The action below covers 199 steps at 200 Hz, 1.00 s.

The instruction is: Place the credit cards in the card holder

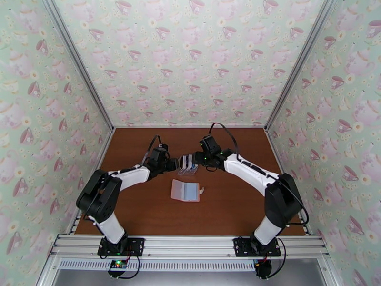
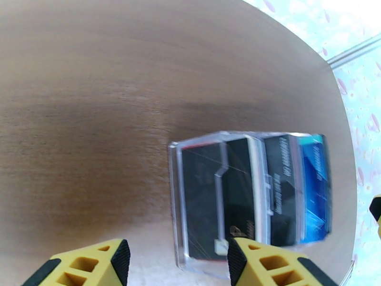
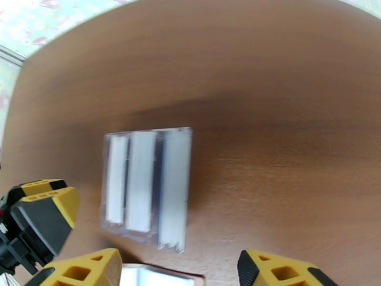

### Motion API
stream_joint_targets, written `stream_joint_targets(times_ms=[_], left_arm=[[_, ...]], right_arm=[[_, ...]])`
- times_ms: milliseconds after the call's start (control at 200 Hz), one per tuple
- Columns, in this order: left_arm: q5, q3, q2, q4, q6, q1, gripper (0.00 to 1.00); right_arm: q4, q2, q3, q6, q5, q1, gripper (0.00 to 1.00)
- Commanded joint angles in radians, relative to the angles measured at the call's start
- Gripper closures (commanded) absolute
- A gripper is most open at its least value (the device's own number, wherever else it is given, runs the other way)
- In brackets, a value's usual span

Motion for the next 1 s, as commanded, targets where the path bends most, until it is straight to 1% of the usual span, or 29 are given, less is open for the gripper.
stream_joint_targets(times_ms=[0,205,506,576,586,821,992], left_arm=[[0.071,0.031,0.031,0.074,-0.016,0.0,0.39],[0.094,0.04,0.071,0.09,-0.032,0.001,0.39],[0.096,0.042,0.094,0.071,-0.025,0.001,0.4],[0.098,0.042,0.102,0.062,-0.021,0.0,0.41],[0.097,0.065,0.103,0.059,-0.02,0.001,0.41],[0.093,0.094,0.123,0.022,-0.014,0.001,0.5],[0.088,0.099,0.123,0.006,-0.009,0.002,0.52]], right_arm=[[-0.036,0.026,0.053,-0.037,0.013,-0.004,0.31],[-0.063,0.073,0.1,-0.064,0.034,-0.007,0.31],[-0.086,0.159,0.163,-0.09,0.037,-0.01,0.32],[-0.092,0.176,0.176,-0.096,0.043,-0.01,0.32],[-0.093,0.177,0.178,-0.096,0.044,-0.01,0.31],[-0.112,0.228,0.221,-0.104,0.045,-0.01,0.32],[-0.122,0.252,0.236,-0.116,0.062,-0.01,0.32]])
